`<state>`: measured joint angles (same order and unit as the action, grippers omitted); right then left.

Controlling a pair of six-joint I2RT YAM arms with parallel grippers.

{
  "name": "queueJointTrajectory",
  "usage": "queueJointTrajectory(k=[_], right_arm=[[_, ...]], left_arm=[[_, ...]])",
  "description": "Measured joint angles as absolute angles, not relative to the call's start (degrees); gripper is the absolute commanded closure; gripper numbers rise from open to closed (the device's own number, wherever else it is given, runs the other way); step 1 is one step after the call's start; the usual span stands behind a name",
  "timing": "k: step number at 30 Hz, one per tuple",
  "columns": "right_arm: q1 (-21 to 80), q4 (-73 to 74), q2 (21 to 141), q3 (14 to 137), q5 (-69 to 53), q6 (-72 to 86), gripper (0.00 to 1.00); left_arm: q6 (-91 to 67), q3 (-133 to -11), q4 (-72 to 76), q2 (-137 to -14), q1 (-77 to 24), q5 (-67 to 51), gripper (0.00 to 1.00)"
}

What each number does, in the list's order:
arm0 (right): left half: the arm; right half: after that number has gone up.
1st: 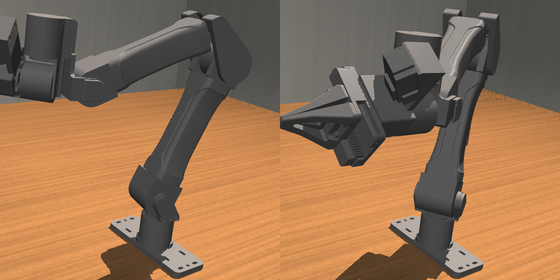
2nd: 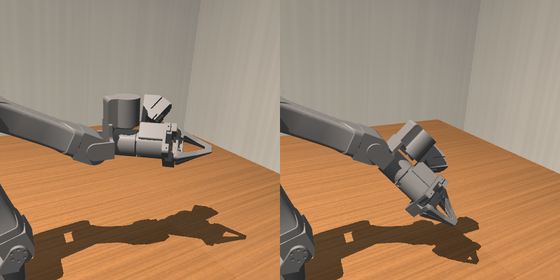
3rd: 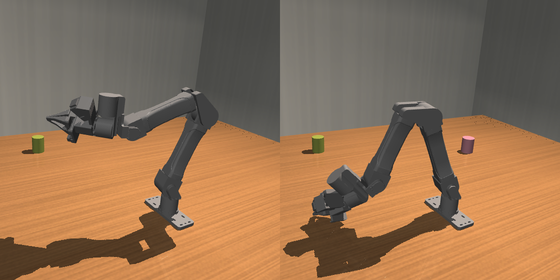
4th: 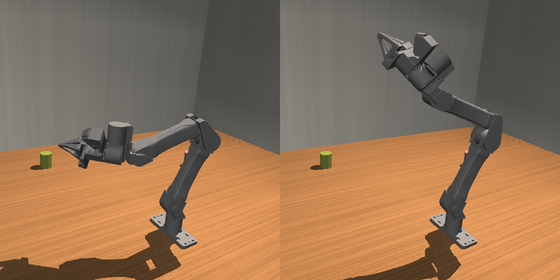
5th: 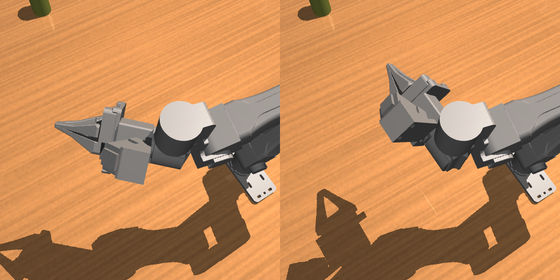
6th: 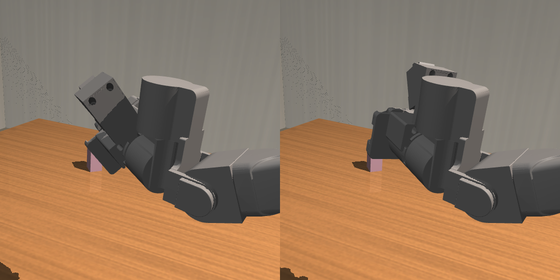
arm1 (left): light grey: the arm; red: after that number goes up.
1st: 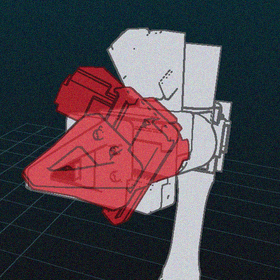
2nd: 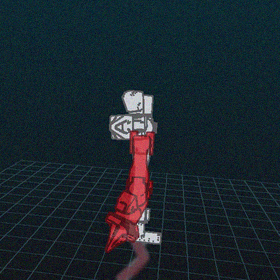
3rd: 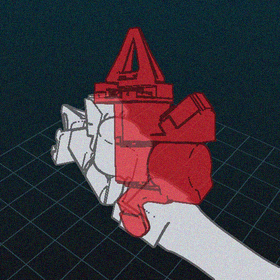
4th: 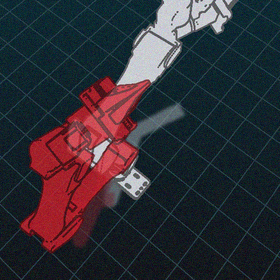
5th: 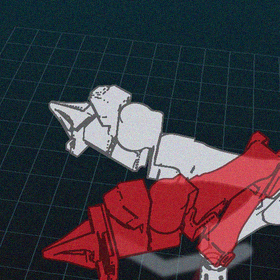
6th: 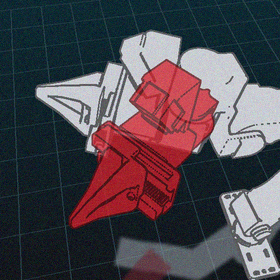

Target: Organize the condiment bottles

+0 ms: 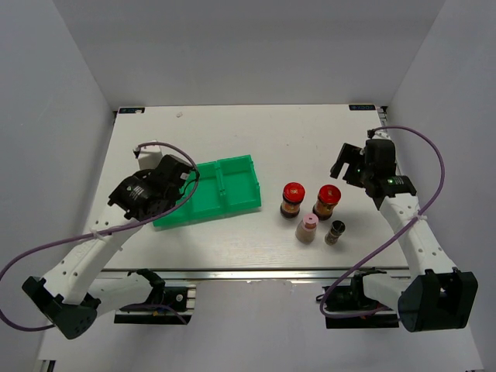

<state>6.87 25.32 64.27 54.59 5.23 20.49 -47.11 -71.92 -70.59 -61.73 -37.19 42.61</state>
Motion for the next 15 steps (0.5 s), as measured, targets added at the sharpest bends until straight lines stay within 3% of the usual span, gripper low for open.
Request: queueJointTrajectory(k=[15], right_arm=[[6.85, 24.93, 65.41, 54.59, 4.58, 20.29, 0.11]], left_arm=[[-40.73, -65.89, -54.26, -70.24, -17.82, 31.77, 1.0]])
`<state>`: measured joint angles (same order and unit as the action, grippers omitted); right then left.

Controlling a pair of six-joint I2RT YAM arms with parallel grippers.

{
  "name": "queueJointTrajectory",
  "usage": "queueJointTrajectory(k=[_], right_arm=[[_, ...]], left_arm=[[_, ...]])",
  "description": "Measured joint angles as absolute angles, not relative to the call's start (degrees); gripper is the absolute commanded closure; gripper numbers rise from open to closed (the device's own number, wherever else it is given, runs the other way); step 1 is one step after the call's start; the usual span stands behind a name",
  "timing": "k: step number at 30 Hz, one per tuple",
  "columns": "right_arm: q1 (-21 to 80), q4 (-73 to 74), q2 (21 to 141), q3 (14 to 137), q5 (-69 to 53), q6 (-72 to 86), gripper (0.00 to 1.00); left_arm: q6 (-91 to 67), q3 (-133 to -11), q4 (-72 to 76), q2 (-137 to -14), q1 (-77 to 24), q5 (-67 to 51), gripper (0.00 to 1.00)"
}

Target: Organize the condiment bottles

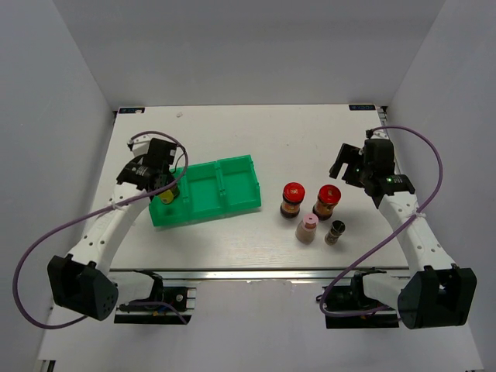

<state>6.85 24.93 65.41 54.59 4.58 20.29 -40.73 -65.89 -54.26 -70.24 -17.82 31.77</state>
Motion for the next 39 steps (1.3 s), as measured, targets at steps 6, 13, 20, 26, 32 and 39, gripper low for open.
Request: queueJointTrajectory(k=[6, 13, 20, 26, 32, 39], right_arm=[[6.85, 24.93, 65.41, 54.59, 4.56, 20.32, 0.11], [6.85, 24.93, 65.43, 54.59, 4.54, 20.32, 0.11], [6.85, 24.91, 66.13, 54.59, 4.27, 20.32, 0.11], [6.85, 23.64, 65.45, 54.37, 3.64, 20.27, 0.11], [6.85, 20.03, 60.1, 52.27, -0.6, 18.55, 0.11], [9.32, 17.67, 59.53, 52.27, -5.76, 15.62, 0.11]], left_arm=[[-40.77, -63.0, -51.81, -70.57, -17.78, 29.5, 1.0], [-42.13, -62.48, -51.35, -74.48, -17.74, 30.04, 1.0], [-43.81, -59.96, -50.52, -74.67, -17.74, 30.41, 0.92], [-44.51, -58.08, -49.58, -75.11, -17.74, 30.7, 0.89], [-44.97, -58.11, -48.12, -76.29, -17.74, 31.53, 0.75], [-44.95, -58.02, -48.01, -75.88, -17.74, 31.29, 0.37]])
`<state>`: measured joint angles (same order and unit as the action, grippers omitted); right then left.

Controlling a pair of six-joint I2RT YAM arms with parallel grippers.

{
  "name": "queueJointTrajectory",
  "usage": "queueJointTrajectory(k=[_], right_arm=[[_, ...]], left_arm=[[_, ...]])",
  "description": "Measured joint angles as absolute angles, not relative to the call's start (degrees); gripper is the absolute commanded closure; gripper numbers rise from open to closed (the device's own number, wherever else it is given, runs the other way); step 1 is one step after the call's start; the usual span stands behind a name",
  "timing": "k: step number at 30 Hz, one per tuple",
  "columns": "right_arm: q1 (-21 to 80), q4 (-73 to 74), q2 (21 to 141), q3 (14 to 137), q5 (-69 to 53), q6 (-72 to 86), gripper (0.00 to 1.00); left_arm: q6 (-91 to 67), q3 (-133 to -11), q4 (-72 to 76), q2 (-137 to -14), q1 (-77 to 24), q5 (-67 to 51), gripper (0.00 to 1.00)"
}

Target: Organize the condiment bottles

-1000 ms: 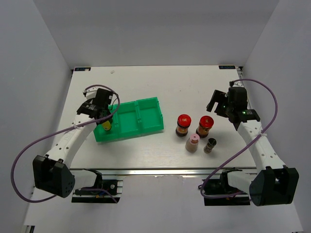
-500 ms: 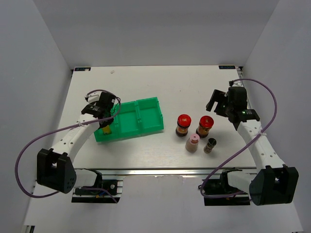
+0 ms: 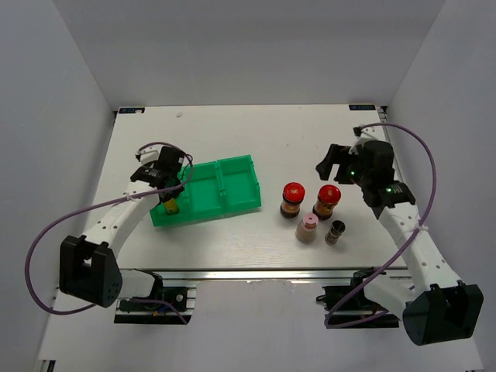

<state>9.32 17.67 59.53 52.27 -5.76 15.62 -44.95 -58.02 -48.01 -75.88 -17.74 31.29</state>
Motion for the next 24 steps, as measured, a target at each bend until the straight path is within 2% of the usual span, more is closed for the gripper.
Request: queueJointTrajectory(k=[4, 5, 7, 14, 24], right_arm=[[15.05, 17.85, 60.64, 52.29, -5.78, 13.56, 0.11], [16.14, 17.87, 60.95, 52.29, -5.76, 13.08, 0.11], [18.24, 18.04, 61.45, 52.38, -4.97, 12.27, 0.11], [25.43, 20.12, 64.16, 54.7, 1.15, 9.93, 0.11], [35.94, 26.96, 76.51, 61.82, 9.45, 8.58, 0.11]], left_arm=[[-44.99, -58.02, -48.25, -74.41, -17.74, 30.83, 0.24], [-44.97, -58.02, -48.27, -73.93, -17.74, 30.74, 0.14], [-44.91, -58.02, -48.42, -72.93, -17.74, 30.57, 0.02], [-44.97, -59.4, -51.27, -70.08, -17.74, 30.61, 0.02], [-43.03, -70.98, -47.83, -60.34, -17.74, 33.19, 0.02]])
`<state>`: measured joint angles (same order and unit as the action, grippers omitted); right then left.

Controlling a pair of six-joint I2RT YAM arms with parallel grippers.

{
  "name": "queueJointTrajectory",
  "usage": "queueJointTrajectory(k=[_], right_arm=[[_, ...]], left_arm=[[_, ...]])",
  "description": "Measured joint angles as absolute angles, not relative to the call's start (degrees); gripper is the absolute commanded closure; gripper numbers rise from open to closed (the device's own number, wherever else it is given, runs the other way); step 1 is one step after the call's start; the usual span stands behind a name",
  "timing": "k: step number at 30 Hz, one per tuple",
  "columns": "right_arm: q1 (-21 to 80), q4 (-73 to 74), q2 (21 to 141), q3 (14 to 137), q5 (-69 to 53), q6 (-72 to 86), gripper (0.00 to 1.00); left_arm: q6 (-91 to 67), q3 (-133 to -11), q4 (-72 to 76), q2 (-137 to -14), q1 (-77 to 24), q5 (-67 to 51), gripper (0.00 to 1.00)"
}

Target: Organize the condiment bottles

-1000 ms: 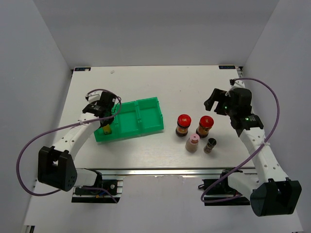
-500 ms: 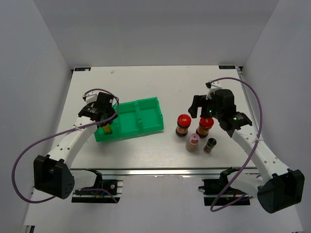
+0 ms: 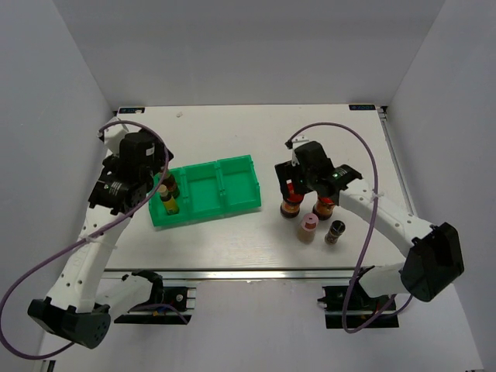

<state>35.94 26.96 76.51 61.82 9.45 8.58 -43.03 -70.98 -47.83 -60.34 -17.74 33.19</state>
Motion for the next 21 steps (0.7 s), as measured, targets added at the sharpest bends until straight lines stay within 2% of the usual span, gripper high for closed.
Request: queueJointTrajectory(k=[10, 12, 13, 16, 19, 21], right_arm=[[38.04, 32.77, 80.86, 63.0, 12.03, 10.39, 0.12], [38.28, 33.19, 80.86, 63.0, 11.92, 10.85, 0.18], [38.28, 33.28, 80.86, 63.0, 11.88, 11.16, 0.28], [38.28, 33.36, 80.84, 63.0, 11.88, 11.94, 0.42], [38.28, 33.34, 80.84, 63.0, 11.79, 12.03, 0.49], [38.3, 33.34, 80.84, 63.0, 11.68, 12.01, 0.51]], left_arm=[[-39.88, -70.57, -43.11, -63.4, -17.72, 33.98, 0.02], [-39.35, -70.52, -42.52, -63.99, -17.72, 33.95, 0.02], [-39.03, -70.52, -42.15, -64.16, -17.72, 33.95, 0.02], [-38.46, -70.52, -41.47, -64.23, -17.72, 33.95, 0.02], [-38.0, -70.39, -40.75, -64.23, -17.72, 33.95, 0.02], [-37.8, -70.06, -40.27, -64.18, -17.72, 33.95, 0.02]])
